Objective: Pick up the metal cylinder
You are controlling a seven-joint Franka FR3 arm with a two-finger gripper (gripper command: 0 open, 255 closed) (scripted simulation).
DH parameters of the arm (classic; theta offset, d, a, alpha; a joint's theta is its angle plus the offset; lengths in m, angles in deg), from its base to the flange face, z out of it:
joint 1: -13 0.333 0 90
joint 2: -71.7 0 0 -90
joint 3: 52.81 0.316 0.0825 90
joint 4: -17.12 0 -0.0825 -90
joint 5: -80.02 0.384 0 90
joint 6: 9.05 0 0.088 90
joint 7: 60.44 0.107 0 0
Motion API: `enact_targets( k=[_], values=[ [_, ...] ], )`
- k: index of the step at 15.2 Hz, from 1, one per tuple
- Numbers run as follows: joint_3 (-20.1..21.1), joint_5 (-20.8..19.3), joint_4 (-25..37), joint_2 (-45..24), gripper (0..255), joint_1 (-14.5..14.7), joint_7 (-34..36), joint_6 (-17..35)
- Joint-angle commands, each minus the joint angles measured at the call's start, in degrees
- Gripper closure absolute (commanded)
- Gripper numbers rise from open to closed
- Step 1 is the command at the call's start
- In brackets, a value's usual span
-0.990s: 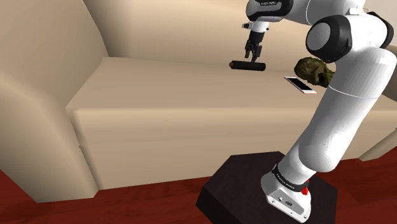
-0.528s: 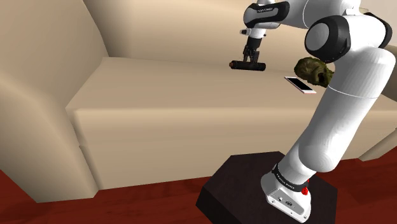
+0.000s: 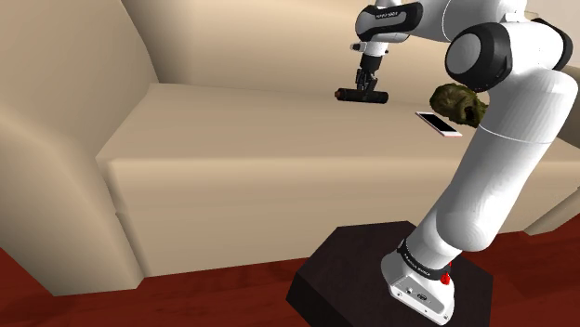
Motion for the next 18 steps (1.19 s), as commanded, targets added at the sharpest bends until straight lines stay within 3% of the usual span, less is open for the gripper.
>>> enact_targets(
  k=[1, 18],
  values=[
    [0.0, 0.0, 0.0, -0.1, 255, 0.0, 0.0, 0.0],
    [-0.4, 0.7, 13.1, -1.3, 255, -1.2, -1.1, -12.1]
  ],
)
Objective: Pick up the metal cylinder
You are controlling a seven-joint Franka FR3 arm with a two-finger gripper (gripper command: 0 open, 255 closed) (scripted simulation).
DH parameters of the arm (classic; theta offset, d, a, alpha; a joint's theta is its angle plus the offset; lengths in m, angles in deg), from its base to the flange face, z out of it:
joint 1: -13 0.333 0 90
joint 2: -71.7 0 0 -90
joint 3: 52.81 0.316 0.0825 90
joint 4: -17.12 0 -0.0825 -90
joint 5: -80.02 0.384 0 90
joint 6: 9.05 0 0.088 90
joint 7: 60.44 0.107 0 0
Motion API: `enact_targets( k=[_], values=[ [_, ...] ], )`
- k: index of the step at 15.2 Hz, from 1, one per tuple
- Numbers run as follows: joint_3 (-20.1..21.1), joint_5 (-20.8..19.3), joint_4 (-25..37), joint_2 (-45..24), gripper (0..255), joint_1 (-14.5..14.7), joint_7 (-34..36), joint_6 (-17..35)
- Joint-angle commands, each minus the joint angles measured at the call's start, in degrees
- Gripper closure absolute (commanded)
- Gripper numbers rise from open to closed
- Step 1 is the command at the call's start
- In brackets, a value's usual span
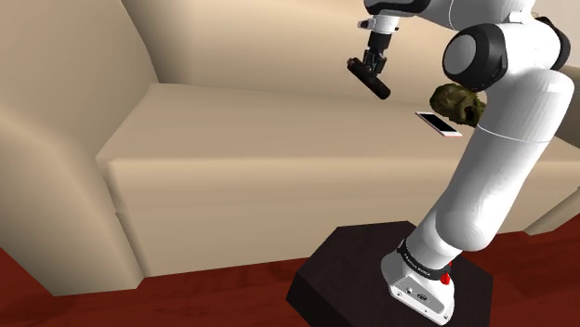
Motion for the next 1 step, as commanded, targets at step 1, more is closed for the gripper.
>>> enact_targets(
  k=[1],
  values=[
    [0.0, 0.2, 0.9, -0.4, 255, -0.1, -0.1, -0.6]
  ],
)
